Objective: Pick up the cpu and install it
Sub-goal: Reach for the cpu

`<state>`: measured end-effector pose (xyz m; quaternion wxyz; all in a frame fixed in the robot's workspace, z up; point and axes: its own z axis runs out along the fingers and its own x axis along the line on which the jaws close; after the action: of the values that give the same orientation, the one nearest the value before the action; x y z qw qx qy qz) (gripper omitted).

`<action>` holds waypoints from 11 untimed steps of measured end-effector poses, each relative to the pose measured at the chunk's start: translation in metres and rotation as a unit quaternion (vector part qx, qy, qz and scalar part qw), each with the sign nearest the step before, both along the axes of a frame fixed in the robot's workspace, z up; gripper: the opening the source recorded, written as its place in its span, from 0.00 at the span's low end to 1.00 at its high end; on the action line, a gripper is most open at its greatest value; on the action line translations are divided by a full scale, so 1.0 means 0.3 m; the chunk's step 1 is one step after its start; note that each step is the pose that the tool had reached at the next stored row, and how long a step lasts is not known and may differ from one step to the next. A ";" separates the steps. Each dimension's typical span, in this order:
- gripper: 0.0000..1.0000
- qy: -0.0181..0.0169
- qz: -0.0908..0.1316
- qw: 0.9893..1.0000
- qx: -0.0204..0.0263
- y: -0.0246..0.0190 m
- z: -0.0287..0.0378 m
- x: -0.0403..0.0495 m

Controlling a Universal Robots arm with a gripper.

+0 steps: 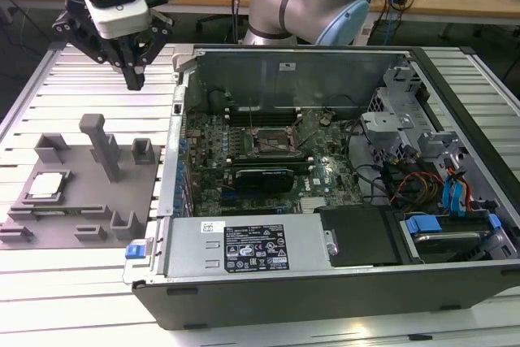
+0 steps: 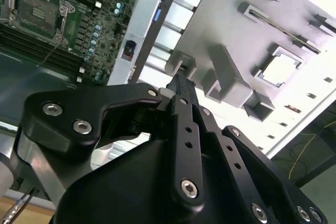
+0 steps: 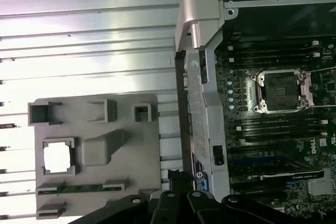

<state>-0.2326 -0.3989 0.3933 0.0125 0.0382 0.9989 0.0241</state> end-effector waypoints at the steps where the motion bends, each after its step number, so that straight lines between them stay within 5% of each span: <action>1: 0.11 0.000 0.000 1.000 0.000 0.000 0.000 -0.011; 11: 0.11 0.000 -0.001 1.000 0.000 0.000 0.000 -0.102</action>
<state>-0.2631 -0.3988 0.3933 0.0125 0.0389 0.9989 0.0241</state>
